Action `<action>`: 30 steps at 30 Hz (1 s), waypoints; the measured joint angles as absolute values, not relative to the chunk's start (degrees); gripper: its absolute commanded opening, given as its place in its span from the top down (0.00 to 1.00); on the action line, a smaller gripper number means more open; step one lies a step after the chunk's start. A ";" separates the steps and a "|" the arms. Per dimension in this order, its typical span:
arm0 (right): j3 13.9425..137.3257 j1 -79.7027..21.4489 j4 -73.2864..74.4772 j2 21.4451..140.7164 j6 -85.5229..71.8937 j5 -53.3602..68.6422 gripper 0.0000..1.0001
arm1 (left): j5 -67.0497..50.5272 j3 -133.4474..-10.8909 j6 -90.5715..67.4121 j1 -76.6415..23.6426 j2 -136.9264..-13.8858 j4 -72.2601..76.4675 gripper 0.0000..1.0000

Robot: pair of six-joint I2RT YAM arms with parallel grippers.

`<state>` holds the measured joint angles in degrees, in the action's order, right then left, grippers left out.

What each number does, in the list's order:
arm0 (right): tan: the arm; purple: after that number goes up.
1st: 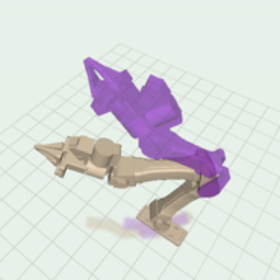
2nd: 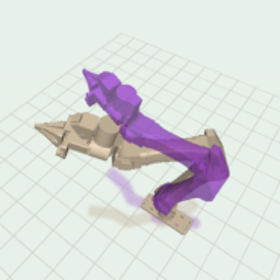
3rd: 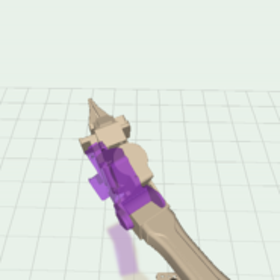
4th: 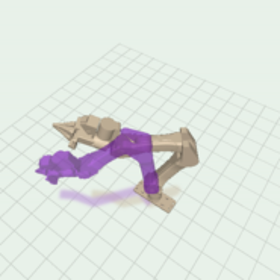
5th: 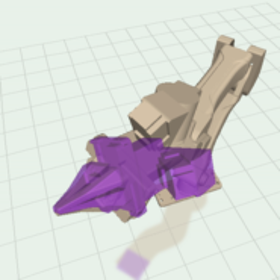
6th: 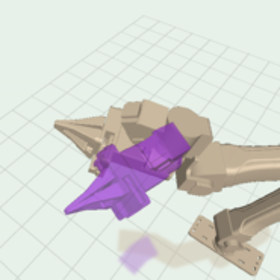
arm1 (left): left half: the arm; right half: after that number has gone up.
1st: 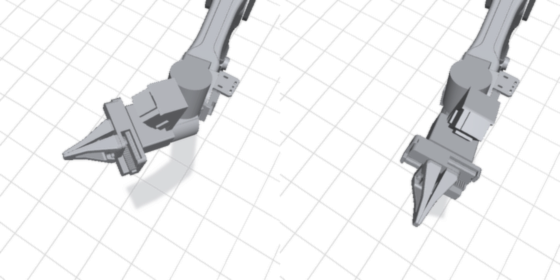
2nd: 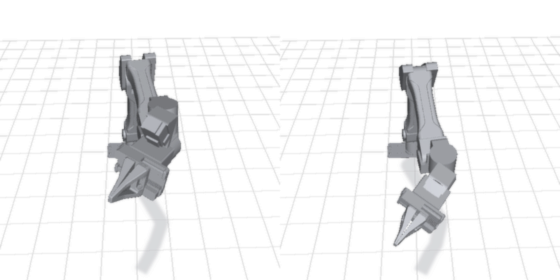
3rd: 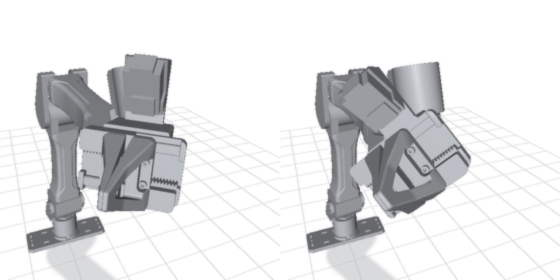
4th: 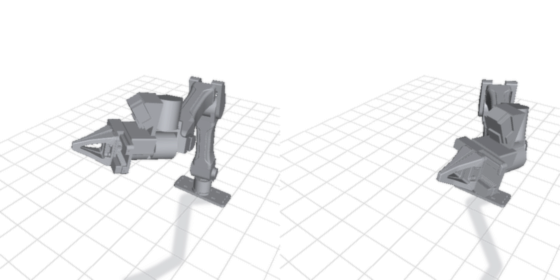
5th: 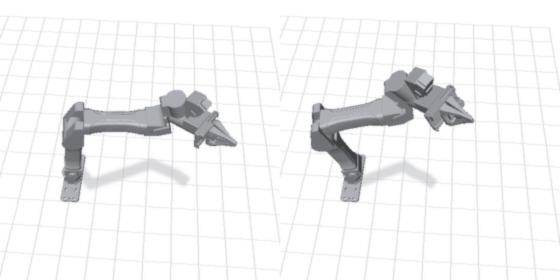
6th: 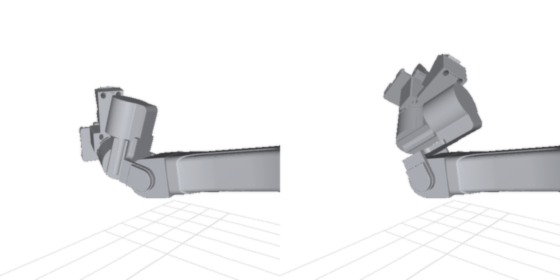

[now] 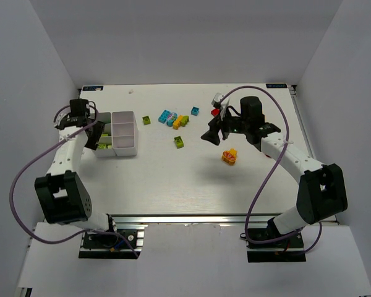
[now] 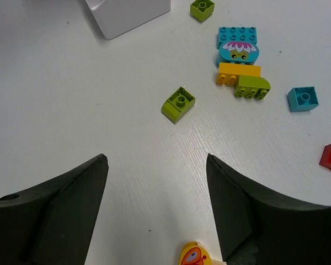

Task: Sort the legos into containers by color

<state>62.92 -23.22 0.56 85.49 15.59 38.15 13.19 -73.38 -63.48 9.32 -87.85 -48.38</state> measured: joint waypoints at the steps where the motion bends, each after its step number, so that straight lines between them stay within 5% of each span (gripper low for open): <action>1: 62.92 -23.18 1.19 85.49 15.79 38.28 0.15 | 12.32 -71.20 -62.19 9.32 -85.54 -46.15 0.30; 7: 64.16 -22.85 6.94 85.45 18.65 36.86 0.11 | 3.27 -56.71 -54.65 9.47 -69.19 -31.44 0.02; 17: 72.71 -19.44 20.53 89.41 22.85 29.91 0.10 | -11.46 -42.63 -50.96 9.54 -55.92 -15.27 0.02; 30: 76.27 -17.45 25.56 95.55 17.96 22.96 0.17 | -24.43 -38.74 -46.17 9.10 -49.71 -10.57 0.02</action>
